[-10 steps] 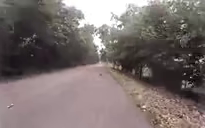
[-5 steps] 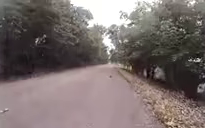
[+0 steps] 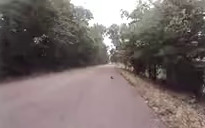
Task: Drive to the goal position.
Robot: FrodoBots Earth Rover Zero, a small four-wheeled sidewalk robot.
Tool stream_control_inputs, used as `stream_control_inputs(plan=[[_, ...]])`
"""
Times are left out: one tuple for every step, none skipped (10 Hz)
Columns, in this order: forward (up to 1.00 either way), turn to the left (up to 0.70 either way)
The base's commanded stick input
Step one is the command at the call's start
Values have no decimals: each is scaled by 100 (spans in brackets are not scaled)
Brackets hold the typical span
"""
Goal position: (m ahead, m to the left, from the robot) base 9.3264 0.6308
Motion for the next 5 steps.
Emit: stream_control_inputs(plan=[[70, 0], [70, 0], [70, 0], [70, 0], [70, 0]])
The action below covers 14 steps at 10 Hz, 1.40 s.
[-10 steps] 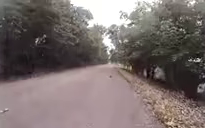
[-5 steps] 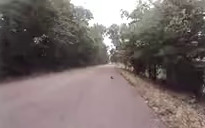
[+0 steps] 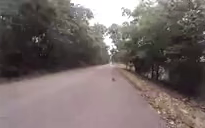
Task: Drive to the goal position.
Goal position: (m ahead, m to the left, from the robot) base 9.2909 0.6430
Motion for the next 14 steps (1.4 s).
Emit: stream_control_inputs(plan=[[70, 0], [70, 0], [70, 0], [70, 0], [70, 0], [70, 0], [70, 0], [70, 0], [70, 0], [70, 0], [70, 0], [70, 0], [70, 0], [70, 0]])
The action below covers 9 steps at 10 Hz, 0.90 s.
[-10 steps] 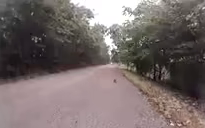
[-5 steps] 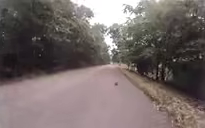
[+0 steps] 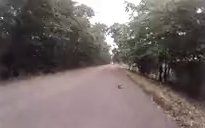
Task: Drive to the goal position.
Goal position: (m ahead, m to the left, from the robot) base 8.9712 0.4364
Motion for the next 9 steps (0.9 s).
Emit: stream_control_inputs(plan=[[70, 0], [70, 0], [70, 0], [70, 0], [70, 0], [70, 0], [70, 0], [70, 0], [70, 0]])
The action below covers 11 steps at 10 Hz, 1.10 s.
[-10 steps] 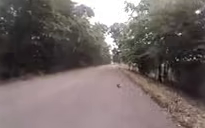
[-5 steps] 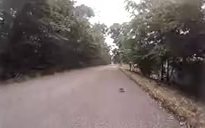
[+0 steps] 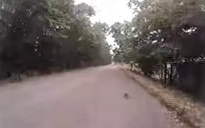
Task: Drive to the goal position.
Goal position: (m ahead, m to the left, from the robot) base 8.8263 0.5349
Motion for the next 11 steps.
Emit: stream_control_inputs(plan=[[70, 0], [70, 0], [70, 0], [70, 0], [70, 0], [70, 0], [70, 0], [70, 0], [70, 0], [70, 0], [70, 0]])
